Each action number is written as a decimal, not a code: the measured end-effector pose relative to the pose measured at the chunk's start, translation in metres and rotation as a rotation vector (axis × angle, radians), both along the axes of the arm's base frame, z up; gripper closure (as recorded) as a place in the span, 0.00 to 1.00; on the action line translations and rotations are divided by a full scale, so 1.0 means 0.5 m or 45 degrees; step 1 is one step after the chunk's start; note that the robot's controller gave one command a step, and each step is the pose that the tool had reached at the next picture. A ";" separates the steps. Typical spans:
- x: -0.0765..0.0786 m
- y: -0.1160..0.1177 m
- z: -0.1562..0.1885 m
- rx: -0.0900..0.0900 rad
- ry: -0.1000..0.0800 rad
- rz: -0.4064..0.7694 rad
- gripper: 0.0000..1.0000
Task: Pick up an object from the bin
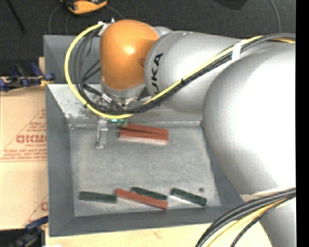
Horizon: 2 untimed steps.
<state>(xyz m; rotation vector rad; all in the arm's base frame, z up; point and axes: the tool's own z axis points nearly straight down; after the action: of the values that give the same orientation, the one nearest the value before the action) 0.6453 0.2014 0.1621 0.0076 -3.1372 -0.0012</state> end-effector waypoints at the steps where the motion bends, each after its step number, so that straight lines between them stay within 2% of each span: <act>1: 0.004 -0.002 0.011 0.002 -0.011 -0.004 0.00; 2: 0.007 -0.014 -0.042 0.005 -0.020 -0.125 0.00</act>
Offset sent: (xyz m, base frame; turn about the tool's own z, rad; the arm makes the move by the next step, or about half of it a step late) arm -0.0010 -0.0209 -0.0921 0.2945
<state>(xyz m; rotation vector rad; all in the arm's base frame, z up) 0.6488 0.1944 0.1411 -0.1475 -3.1492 -0.0082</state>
